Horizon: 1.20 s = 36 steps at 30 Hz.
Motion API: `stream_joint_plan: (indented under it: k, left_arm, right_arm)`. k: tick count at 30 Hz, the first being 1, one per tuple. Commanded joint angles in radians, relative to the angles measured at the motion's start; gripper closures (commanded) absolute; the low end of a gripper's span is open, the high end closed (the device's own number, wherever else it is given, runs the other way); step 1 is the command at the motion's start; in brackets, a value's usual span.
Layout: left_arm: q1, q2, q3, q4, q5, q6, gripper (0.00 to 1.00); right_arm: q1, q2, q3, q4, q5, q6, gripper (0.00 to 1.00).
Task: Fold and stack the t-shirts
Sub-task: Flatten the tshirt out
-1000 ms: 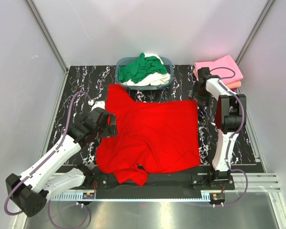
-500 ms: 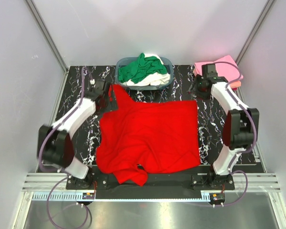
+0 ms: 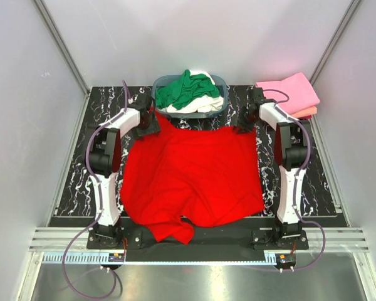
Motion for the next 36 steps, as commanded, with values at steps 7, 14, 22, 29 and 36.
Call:
stream_joint_plan:
  k: [7, 14, 22, 29, 36]
  left_arm:
    - [0.098, 0.303, 0.487, -0.196, -0.008, 0.106, 0.25]
    - [0.118, 0.365, 0.779, -0.245, 0.061, 0.183, 0.09]
    - [0.115, -0.026, 0.496, -0.279, -0.011, 0.17, 0.01]
    - [0.021, -0.622, -0.216, -0.225, -0.028, 0.119, 0.01]
    - [-0.192, -1.043, -0.678, -0.242, 0.046, -0.065, 0.03]
  right_arm:
    - [-0.001, 0.321, 0.451, -0.171, 0.031, -0.02, 0.58]
    - [-0.019, 0.396, 0.746, -0.309, 0.054, -0.025, 0.22]
    - [-0.018, 0.071, 0.471, -0.288, 0.1, -0.064, 0.04]
    - [-0.011, -0.464, -0.144, -0.203, 0.176, -0.035, 0.04]
    - [0.056, -0.8, -0.677, -0.119, 0.112, 0.047, 0.19]
